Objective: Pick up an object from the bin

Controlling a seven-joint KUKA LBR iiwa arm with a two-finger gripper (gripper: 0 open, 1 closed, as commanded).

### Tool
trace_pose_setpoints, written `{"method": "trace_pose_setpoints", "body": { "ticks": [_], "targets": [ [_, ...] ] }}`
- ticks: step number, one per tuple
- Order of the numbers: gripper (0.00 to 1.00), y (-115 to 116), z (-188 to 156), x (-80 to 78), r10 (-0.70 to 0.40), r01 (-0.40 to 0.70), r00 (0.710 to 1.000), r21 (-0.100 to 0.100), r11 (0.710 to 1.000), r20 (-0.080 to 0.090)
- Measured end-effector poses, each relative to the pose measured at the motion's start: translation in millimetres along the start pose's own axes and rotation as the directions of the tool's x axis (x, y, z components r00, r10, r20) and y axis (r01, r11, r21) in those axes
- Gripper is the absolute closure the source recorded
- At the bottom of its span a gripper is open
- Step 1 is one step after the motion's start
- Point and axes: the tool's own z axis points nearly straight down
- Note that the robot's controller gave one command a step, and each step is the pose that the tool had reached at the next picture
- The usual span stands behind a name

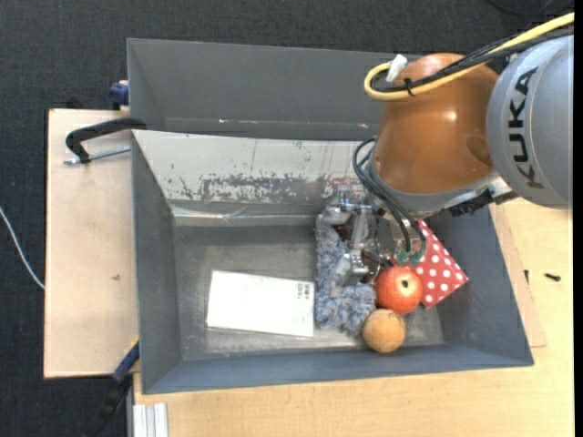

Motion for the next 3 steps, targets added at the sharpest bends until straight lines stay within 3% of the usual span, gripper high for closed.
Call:
{"method": "trace_pose_setpoints", "body": {
  "ticks": [1,2,3],
  "targets": [
    [0.00,0.0,0.0,0.0,0.000,0.000,1.000,0.000,1.000,0.000],
    [0.00,-10.4,34.9,2.3,-0.053,0.053,0.999,0.000,0.999,0.007],
    [0.00,-23.5,66.3,2.0,-0.129,0.130,0.992,0.000,0.992,-0.007]
  ]
}}
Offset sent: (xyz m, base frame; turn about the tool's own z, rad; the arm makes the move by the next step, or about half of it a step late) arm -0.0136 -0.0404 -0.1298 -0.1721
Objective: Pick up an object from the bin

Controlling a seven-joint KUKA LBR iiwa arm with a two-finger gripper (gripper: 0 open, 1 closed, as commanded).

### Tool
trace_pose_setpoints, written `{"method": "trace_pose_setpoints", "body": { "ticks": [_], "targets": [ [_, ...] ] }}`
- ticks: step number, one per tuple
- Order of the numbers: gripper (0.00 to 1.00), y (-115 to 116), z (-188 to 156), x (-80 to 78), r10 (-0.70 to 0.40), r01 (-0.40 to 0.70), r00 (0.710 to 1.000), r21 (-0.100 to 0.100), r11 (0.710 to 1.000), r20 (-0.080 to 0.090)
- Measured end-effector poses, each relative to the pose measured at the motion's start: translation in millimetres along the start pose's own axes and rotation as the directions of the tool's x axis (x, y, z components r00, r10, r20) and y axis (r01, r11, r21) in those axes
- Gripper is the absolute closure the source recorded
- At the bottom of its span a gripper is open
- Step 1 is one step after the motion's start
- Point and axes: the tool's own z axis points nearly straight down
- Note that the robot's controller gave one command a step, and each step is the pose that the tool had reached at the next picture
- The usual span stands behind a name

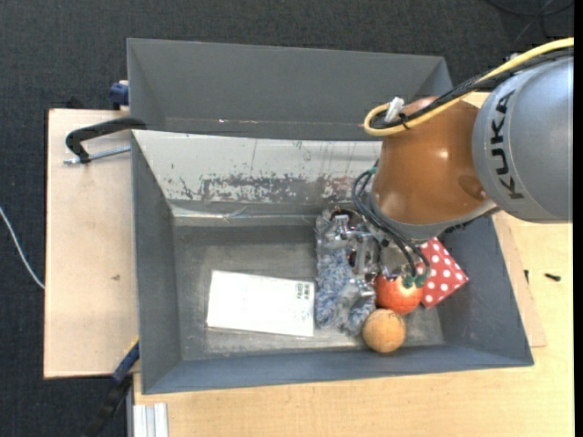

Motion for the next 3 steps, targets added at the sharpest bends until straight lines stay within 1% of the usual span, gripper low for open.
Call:
{"method": "trace_pose_setpoints", "body": {
  "ticks": [1,2,3],
  "targets": [
    [1.00,-9.1,78.3,-7.2,-0.222,0.222,0.975,0.000,0.975,0.005],
    [1.00,-9.1,78.3,-7.2,-0.222,0.222,0.975,0.000,0.975,0.005],
    [1.00,-11.2,62.4,-7.7,-0.384,0.384,0.924,0.001,0.924,0.005]
  ]
}}
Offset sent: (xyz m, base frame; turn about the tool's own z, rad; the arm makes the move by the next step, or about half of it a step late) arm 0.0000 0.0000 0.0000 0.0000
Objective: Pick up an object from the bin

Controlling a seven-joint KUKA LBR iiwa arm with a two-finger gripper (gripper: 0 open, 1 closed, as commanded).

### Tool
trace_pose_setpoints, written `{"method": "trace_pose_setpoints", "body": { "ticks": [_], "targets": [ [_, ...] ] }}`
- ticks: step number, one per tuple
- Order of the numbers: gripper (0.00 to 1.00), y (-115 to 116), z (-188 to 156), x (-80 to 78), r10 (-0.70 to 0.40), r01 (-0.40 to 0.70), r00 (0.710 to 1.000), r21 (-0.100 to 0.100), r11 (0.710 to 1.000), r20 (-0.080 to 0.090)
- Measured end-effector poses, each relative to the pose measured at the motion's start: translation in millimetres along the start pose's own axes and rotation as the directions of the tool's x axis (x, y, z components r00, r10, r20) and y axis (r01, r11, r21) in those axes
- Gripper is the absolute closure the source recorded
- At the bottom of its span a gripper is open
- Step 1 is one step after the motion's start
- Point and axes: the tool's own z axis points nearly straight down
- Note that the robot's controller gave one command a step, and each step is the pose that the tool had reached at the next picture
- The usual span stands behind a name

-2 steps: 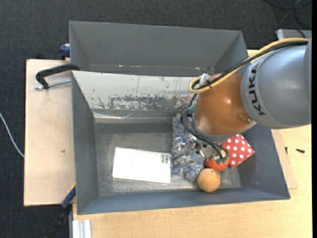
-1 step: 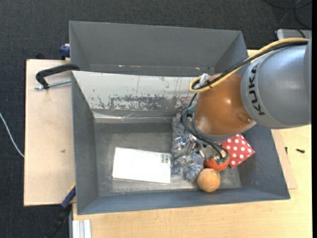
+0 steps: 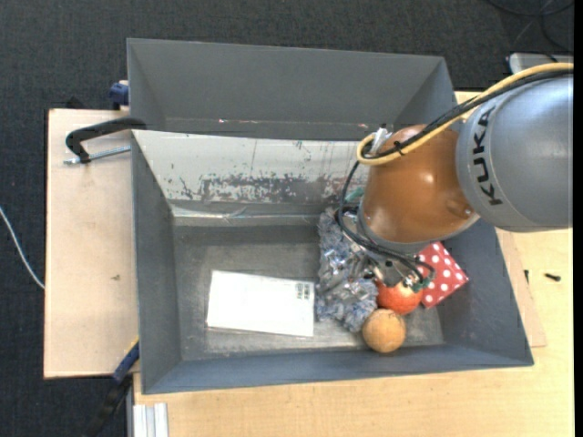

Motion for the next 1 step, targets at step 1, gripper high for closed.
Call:
{"method": "trace_pose_setpoints", "body": {
  "ticks": [1],
  "targets": [
    [1.00,-5.3,-209.2,-21.5,0.190,-0.190,0.982,0.005,0.982,0.015]
  ]
}}
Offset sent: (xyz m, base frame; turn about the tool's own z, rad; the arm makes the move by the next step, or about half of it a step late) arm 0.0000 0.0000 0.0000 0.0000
